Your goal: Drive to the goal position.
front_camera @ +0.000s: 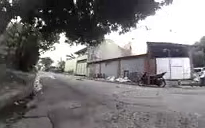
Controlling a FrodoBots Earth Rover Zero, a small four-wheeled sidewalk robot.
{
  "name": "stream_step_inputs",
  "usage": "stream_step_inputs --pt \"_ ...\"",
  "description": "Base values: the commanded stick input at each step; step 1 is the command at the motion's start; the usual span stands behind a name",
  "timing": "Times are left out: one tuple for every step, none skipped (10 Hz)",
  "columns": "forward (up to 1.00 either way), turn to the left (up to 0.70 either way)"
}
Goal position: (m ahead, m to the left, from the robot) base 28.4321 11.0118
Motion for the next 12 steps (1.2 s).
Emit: stream_step_inputs --pt "1.00 0.00" --pt "1.00 0.00" --pt "1.00 0.00" --pt "1.00 0.00" --pt "1.00 0.00" --pt "1.00 0.00" --pt "1.00 0.00" --pt "1.00 0.00" --pt "1.00 0.01" --pt "1.00 0.02" --pt "1.00 0.02" --pt "1.00 0.03"
